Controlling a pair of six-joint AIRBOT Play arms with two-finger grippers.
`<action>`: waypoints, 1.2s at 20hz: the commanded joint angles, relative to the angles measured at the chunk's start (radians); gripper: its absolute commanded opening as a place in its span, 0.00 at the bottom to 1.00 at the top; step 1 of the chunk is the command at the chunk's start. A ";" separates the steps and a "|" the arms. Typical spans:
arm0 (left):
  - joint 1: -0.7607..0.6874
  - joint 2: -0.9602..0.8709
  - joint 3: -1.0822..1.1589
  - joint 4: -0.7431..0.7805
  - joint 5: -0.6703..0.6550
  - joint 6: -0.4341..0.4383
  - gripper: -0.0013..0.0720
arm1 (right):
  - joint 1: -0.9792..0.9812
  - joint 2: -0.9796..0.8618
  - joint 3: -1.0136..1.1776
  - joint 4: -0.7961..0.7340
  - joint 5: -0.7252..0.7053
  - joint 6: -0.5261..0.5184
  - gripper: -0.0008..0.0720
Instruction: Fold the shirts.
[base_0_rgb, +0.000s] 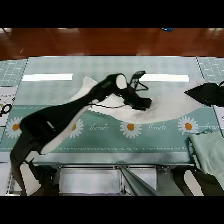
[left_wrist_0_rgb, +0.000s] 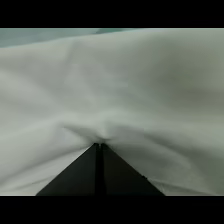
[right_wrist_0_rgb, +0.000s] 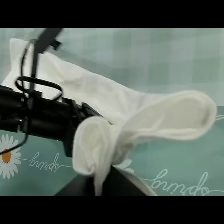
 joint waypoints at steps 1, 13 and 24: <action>-0.081 -0.090 0.099 -0.038 -0.044 -0.048 0.05 | 0.000 0.016 -0.002 -0.004 0.013 0.006 0.04; 0.407 0.569 -0.319 0.290 0.032 0.018 0.05 | 0.320 -0.209 0.005 0.246 -0.285 0.049 0.04; 0.827 1.408 -1.160 0.290 0.049 0.035 0.05 | 0.725 -1.017 0.540 0.328 -0.446 0.097 0.04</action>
